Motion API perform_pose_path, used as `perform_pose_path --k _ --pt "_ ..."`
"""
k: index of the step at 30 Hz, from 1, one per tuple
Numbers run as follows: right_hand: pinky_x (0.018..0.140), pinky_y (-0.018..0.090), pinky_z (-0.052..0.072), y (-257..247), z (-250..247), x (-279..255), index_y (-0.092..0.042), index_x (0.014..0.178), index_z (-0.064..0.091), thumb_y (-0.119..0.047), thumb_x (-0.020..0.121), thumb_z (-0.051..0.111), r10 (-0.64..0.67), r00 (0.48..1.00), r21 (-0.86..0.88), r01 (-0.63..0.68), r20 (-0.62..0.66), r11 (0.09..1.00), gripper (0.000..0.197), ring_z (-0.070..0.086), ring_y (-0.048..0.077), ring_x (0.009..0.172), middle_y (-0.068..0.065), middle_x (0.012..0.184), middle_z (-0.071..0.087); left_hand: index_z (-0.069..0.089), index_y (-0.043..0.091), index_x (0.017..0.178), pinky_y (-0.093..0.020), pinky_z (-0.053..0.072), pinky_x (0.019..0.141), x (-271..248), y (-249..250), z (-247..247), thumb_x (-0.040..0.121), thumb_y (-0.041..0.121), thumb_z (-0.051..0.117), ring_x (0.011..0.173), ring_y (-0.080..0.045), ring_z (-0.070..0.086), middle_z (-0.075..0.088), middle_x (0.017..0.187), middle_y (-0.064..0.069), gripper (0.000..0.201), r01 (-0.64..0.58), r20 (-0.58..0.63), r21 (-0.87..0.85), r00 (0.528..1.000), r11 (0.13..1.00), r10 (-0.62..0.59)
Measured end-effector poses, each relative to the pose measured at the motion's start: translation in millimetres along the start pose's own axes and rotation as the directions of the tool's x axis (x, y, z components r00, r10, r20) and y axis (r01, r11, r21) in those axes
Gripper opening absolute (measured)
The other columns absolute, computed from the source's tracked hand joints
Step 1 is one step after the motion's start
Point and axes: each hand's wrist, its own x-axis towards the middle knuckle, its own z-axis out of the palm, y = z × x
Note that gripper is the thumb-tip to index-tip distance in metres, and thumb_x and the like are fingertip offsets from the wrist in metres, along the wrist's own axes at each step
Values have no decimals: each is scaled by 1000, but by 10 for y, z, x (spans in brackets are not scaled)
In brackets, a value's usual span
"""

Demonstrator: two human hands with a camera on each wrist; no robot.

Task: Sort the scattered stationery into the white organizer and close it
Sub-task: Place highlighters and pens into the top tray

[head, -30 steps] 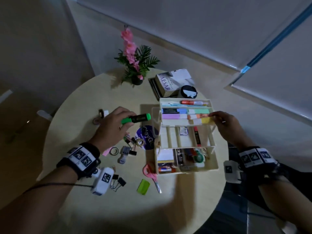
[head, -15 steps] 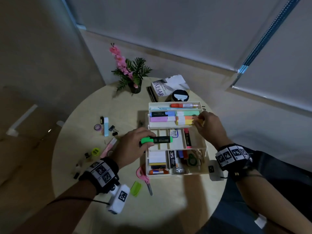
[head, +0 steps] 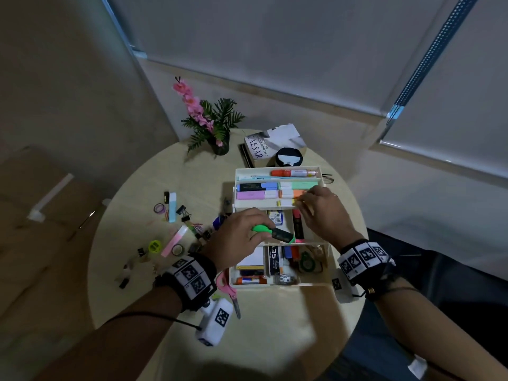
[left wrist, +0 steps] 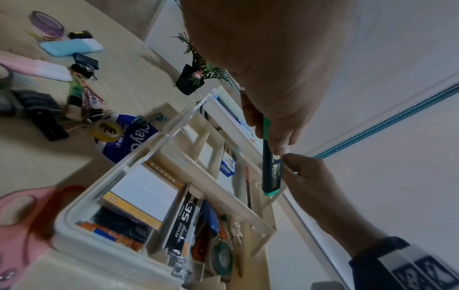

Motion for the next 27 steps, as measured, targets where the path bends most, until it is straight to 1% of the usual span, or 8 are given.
perform_pose_path --k 5,9,13,16,19,21,26,27 --pt "81 37 54 -103 -123 -252 -15 108 72 -21 96 68 61 996 191 -48 -61 980 14 61 21 96 4 108 69 78 17 109 -39 55 92 92 51 38 92 16 79 102 -11 68 72 109 6 17 58 -48 -68 997 996 -61" --pt "63 23 51 -269 -220 -635 -29 111 73 -33 98 70 87 972 517 -189 216 835 13 63 5 70 -13 89 70 78 19 108 -44 56 90 158 63 158 92 15 79 101 -15 69 73 109 7 16 127 -69 -174 988 977 -141" --pt "62 23 50 -120 -135 -857 -24 111 78 -22 99 71 214 934 622 -352 287 700 14 65 5 66 -6 82 75 76 16 112 -43 55 94 239 119 332 93 14 77 104 -12 67 71 113 5 19 166 -39 -232 983 959 -179" --pt "64 36 52 31 -160 -912 -22 94 80 -18 98 73 352 880 653 -473 319 591 9 64 14 64 5 74 76 69 23 128 -42 54 103 263 129 470 92 20 78 118 -13 62 62 132 5 37 156 -36 -150 986 976 -163" --pt "66 39 56 171 -169 -995 -20 83 79 -19 97 74 493 837 595 -527 238 607 15 65 13 59 2 67 74 61 28 137 -36 42 116 208 69 523 93 25 78 139 -16 47 43 155 4 47 177 11 16 984 984 -177" --pt "65 37 57 220 -143 -1040 -23 81 78 -20 96 75 575 800 562 -558 171 610 15 67 12 60 -4 64 73 63 25 134 -37 45 112 134 4 523 93 24 77 132 -16 52 43 154 5 43 161 54 70 985 984 -165" --pt "55 6 42 -8 -62 -956 -19 88 72 -22 96 74 605 794 410 -570 54 712 9 60 -3 64 -13 68 65 65 25 127 -39 47 109 -77 -172 506 96 23 72 128 -12 54 49 147 8 33 154 119 115 979 981 -168" --pt "52 7 40 -61 -35 -919 -19 92 71 -22 97 73 603 796 388 -571 46 723 6 58 -4 63 -11 69 66 65 26 126 -40 47 109 -108 -195 498 96 24 72 129 -12 54 49 147 8 32 158 114 116 979 981 -171"
